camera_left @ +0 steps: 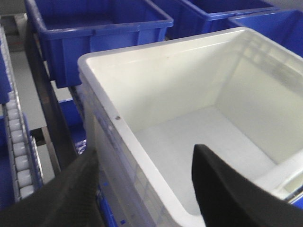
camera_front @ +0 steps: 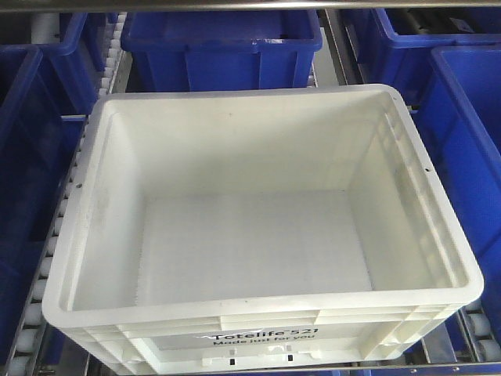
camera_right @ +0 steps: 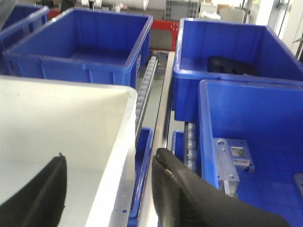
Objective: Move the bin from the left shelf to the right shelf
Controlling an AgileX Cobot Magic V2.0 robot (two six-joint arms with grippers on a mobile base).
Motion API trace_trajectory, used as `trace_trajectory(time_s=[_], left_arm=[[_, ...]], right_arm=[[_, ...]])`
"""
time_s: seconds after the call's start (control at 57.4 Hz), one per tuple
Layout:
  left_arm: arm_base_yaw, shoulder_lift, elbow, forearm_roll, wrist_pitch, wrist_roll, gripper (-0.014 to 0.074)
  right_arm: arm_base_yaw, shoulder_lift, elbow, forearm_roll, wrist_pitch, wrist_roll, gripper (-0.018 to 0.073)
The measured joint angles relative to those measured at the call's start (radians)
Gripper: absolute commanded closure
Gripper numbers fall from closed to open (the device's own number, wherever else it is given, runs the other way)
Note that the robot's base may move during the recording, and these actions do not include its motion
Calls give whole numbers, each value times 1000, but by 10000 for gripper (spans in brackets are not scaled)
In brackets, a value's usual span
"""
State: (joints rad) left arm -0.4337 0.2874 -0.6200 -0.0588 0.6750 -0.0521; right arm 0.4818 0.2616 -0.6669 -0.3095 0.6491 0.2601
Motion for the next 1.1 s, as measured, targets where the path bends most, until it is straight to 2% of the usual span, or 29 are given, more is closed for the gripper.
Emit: trace_trajectory(time_s=[0.087,0.262,0.349,0.523,0.628,0.802,1.098], left_arm=[[0,-57,35,-54,-1,64,174],[0,-179,143,-149,-15,172,174],[0,-222,190,-181,-38,197,174],[0,-249,253,-214,-65,205,188],[0,-249,254,-216,-70,205,279],[0,-249,254,-216,-70,206,608],[0,-249,254,-217,-70,206,605]], right_arm=[[0,-82,47,1,-6,-1,173],[0,-250,242,24,-79,3,173],[0,-277,306,26,-133,11,173],[0,-279,365,42,-152,13,187],[0,-279,367,44,-157,14,280],[0,-279,367,44,-161,14,573],[0,-279,367,53,-144,14,567]])
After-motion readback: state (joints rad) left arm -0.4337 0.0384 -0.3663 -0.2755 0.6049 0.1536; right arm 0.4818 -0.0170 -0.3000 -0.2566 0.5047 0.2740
